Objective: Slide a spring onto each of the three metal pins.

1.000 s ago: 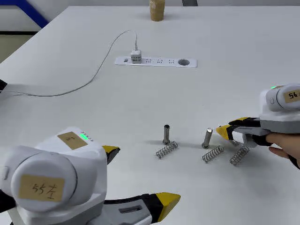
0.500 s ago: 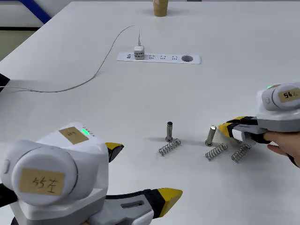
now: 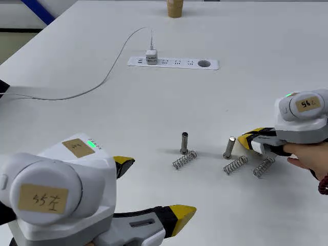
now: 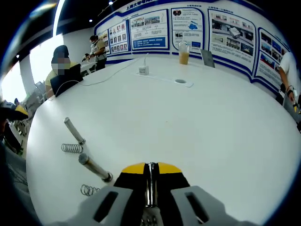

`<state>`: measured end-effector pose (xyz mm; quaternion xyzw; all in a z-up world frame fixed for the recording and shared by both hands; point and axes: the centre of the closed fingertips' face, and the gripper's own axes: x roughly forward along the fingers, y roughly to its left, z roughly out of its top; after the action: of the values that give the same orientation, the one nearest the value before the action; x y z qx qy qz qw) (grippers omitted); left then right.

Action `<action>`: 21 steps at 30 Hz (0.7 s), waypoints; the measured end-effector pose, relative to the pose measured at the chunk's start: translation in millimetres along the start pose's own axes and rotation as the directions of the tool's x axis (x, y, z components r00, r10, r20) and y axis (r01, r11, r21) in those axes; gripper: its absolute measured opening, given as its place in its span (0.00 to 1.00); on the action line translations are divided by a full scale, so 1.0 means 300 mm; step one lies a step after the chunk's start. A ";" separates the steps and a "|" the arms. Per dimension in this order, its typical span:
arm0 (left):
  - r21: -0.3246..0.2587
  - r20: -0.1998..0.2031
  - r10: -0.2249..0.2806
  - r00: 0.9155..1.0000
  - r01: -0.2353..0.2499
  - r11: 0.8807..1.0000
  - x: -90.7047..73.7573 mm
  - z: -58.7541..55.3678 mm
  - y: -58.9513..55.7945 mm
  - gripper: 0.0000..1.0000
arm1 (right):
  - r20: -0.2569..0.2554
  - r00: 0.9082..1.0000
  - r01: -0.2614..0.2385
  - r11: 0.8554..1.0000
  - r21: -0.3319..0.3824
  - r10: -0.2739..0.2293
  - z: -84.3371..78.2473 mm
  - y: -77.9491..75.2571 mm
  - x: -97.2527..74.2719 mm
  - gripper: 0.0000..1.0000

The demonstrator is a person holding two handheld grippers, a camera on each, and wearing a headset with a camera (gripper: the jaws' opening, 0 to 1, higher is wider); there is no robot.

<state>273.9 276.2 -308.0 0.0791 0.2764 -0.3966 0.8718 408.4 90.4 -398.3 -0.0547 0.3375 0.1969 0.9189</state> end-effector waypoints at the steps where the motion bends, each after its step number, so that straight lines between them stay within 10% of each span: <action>1: -0.001 0.002 -0.001 1.000 0.001 1.000 0.000 0.001 0.000 0.76 | -0.003 1.000 0.002 1.000 0.004 -0.002 0.000 0.000 0.000 0.09; 21: 0.002 0.024 0.004 1.000 -0.004 1.000 -0.012 0.015 0.004 0.75 | 0.078 0.997 0.000 0.998 0.063 -0.005 0.066 -0.006 -0.131 0.08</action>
<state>274.7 277.8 -302.6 0.0757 0.2653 -0.3958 0.8759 393.5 80.6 -358.0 -0.0185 0.3072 0.1869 0.9329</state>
